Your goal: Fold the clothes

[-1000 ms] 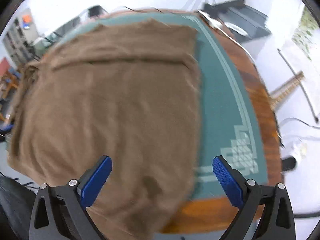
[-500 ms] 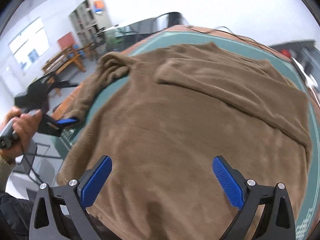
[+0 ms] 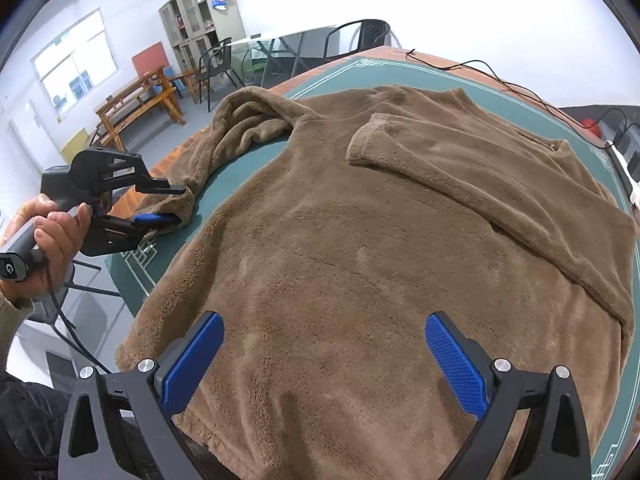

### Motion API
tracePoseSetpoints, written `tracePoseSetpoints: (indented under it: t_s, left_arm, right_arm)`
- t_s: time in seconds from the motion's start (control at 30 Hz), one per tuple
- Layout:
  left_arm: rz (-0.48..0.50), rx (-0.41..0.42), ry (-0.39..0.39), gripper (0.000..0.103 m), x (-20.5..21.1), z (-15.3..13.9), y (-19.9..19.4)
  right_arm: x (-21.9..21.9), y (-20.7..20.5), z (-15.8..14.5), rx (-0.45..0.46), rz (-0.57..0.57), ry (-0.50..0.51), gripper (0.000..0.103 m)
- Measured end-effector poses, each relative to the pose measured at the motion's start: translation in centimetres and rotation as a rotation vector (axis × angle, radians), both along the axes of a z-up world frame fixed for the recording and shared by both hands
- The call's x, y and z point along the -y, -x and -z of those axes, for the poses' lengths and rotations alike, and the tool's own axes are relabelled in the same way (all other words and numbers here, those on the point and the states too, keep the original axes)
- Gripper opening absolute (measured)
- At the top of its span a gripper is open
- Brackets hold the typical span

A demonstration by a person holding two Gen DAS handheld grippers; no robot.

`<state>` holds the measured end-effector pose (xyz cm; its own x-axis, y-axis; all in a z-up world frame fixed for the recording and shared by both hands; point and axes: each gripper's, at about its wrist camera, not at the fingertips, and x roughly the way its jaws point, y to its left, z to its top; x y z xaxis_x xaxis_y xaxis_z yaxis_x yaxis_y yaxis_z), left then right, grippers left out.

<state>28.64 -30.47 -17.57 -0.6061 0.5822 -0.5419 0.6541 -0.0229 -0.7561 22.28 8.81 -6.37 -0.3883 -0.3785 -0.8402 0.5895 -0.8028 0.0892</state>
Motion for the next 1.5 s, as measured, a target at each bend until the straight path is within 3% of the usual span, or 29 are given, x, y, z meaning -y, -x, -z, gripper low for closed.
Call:
tracePoseSetpoints:
  t_s: [0.13, 0.33, 0.5, 0.6, 0.7, 0.87, 0.93, 1.0, 1.1, 1.13, 1.37, 1.5]
  left_arm:
    - [0.044, -0.024, 0.056, 0.016, -0.6, -1.0, 0.7]
    - [0.205, -0.188, 0.199, 0.016, -2.0, -5.7, 0.9]
    - [0.268, -0.201, 0.198, 0.016, -3.5, -4.8, 0.6]
    - [0.249, -0.173, 0.167, 0.016, -3.3, -3.7, -1.0]
    - [0.188, -0.159, 0.163, 0.016, -2.1, -3.1, -2.1]
    - [0.104, -0.165, 0.175, 0.016, 0.3, -3.1, -4.0]
    - [0.078, -0.165, 0.171, 0.016, 1.1, -3.0, -4.9]
    - [0.053, -0.162, 0.162, 0.016, 1.6, -2.7, -5.6]
    - [0.029, -0.150, 0.149, 0.016, 1.2, -2.0, -5.8]
    - [0.022, -0.145, 0.146, 0.016, 1.1, -1.8, -6.0]
    - [-0.021, -0.122, 0.129, 0.017, 3.2, -1.1, -8.5]
    - [-0.028, -0.110, 0.100, 0.030, 4.3, -0.7, -9.6]
  right_arm:
    - [0.8, 0.3, 0.0, -0.002, -0.014, 0.001, 0.102]
    - [1.7, 1.0, 0.3, 0.017, -0.018, 0.023, 0.102]
    - [2.6, 2.8, 0.7, 0.113, -0.031, 0.136, 0.103]
    - [3.7, 4.6, 0.7, 0.193, -0.011, 0.237, 0.103]
    - [5.9, 5.8, -0.1, 0.202, -0.019, 0.271, 0.103]
    - [11.9, 5.9, -0.9, 0.168, -0.165, 0.245, 0.102]
    - [14.3, 6.0, 0.0, 0.200, -0.207, 0.229, 0.101]
    - [16.8, 6.1, 1.1, 0.238, -0.245, 0.214, 0.091]
    - [20.1, 6.5, 2.7, 0.294, -0.289, 0.193, 0.056]
    - [21.1, 6.7, 3.5, 0.319, -0.293, 0.180, 0.053]
    - [23.5, 7.1, 6.5, 0.355, -0.257, 0.102, 0.053]
    - [24.1, 6.7, 6.6, 0.329, -0.270, 0.079, 0.053]
